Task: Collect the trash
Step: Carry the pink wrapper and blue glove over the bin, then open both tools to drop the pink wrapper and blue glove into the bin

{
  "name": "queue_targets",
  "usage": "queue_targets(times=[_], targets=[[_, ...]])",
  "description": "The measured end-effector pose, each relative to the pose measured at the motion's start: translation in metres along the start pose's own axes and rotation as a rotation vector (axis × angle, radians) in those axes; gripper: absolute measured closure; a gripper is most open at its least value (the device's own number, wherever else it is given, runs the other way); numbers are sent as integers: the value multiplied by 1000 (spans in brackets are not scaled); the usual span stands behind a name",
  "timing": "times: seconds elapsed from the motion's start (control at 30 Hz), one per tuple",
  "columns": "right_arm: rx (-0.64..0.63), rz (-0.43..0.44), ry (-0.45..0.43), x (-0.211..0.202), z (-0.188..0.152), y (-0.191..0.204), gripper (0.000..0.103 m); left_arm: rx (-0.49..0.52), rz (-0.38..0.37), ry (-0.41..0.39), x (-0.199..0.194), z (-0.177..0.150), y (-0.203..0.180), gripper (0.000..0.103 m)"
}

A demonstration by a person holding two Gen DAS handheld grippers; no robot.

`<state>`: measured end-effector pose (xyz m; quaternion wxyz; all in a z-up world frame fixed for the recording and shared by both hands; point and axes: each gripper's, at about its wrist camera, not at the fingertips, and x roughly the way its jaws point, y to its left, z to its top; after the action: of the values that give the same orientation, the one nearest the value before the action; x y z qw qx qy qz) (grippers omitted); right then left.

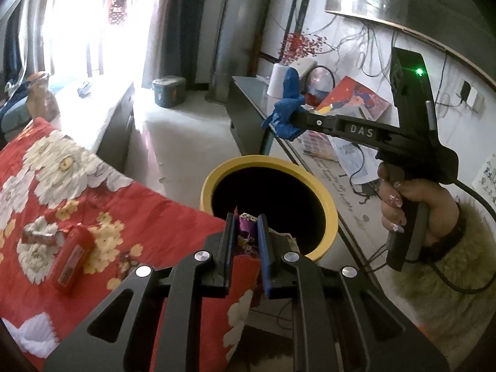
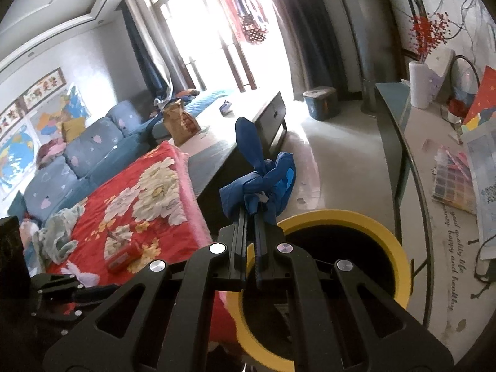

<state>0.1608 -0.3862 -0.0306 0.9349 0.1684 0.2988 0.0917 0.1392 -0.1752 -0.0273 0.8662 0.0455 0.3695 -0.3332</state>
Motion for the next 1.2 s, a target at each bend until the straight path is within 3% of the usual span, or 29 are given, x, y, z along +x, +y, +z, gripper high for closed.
queue_targets(times=[0.63, 1.2], targets=[[127, -65, 42, 5, -10, -66, 101, 82, -2, 55, 62, 11, -38, 89], [174, -70, 159, 27, -31, -97, 98, 59, -6, 115, 116, 6, -36, 89]])
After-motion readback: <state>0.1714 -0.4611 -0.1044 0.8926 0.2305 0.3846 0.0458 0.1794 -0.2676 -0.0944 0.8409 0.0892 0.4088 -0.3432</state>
